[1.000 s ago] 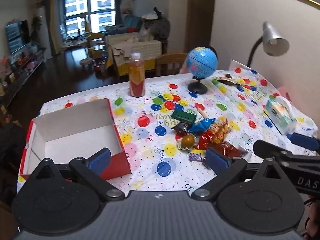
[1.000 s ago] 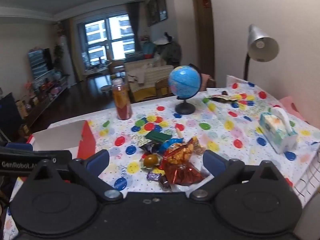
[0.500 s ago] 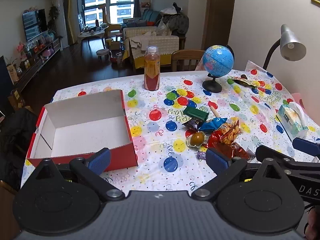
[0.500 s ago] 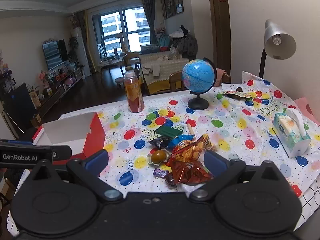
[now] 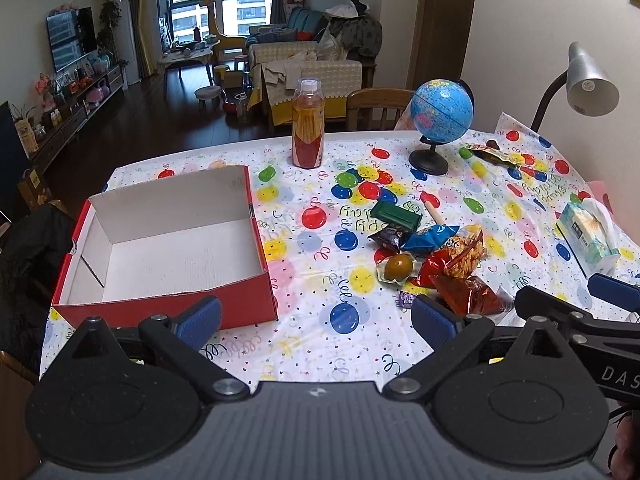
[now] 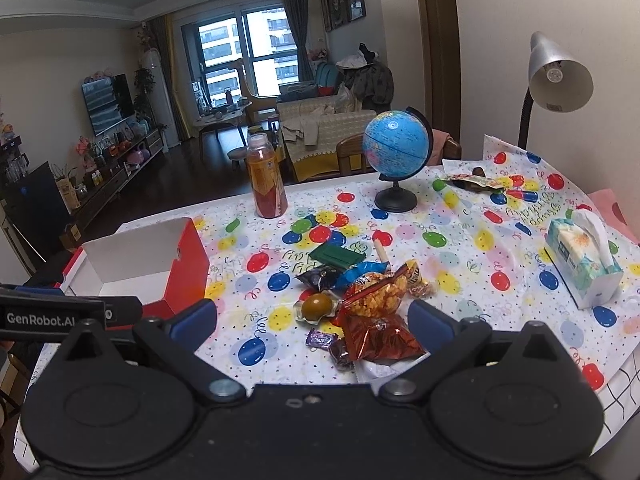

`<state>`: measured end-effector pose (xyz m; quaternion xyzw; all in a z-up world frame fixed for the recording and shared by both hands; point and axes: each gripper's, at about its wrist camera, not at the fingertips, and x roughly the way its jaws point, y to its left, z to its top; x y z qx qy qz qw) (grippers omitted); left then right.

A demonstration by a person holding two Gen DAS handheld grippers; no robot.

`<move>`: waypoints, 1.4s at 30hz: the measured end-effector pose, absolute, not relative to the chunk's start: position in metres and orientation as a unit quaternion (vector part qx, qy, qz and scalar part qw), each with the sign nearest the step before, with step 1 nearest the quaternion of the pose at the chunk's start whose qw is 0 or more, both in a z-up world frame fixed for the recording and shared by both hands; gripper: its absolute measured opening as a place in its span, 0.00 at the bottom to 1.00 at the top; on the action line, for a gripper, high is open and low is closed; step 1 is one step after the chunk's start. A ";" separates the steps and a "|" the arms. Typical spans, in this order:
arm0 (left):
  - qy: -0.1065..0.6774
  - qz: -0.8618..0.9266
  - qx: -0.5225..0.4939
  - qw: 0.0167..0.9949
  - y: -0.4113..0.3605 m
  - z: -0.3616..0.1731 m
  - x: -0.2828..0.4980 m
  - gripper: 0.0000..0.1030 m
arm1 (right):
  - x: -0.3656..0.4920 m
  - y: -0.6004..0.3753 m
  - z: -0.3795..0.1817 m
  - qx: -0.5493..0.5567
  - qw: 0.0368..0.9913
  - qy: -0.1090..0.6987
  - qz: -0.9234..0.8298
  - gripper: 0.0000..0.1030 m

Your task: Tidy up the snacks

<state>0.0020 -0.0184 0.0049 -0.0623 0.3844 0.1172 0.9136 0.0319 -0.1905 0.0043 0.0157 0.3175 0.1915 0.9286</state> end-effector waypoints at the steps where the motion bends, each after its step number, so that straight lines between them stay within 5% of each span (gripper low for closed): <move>1: 0.385 0.117 -0.062 0.913 -0.018 0.005 0.003 0.99 | 0.032 -0.190 0.004 0.016 0.929 0.318 0.190 0.99; 42: 0.400 0.110 -0.063 0.908 -0.016 -0.004 0.012 0.99 | 0.045 -0.188 -0.008 0.019 0.923 0.340 0.181 1.00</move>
